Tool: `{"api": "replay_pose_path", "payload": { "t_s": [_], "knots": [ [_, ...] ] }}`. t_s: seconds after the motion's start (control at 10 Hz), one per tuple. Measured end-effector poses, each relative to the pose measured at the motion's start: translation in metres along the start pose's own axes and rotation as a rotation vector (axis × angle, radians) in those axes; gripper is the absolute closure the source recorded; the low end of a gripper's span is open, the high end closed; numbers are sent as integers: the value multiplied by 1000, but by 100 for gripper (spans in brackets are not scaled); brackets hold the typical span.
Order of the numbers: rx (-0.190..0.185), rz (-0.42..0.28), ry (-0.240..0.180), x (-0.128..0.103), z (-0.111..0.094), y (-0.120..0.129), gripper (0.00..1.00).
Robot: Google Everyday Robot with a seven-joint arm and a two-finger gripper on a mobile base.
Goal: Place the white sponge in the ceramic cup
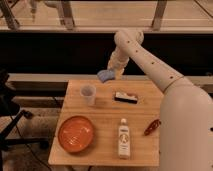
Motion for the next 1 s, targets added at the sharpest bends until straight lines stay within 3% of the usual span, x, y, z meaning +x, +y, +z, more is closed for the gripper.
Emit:
{"api": "replay_pose_path", "payload": {
  "t_s": [1.0],
  "knots": [
    [30, -25, 55, -24, -1, -26, 100]
  ]
}}
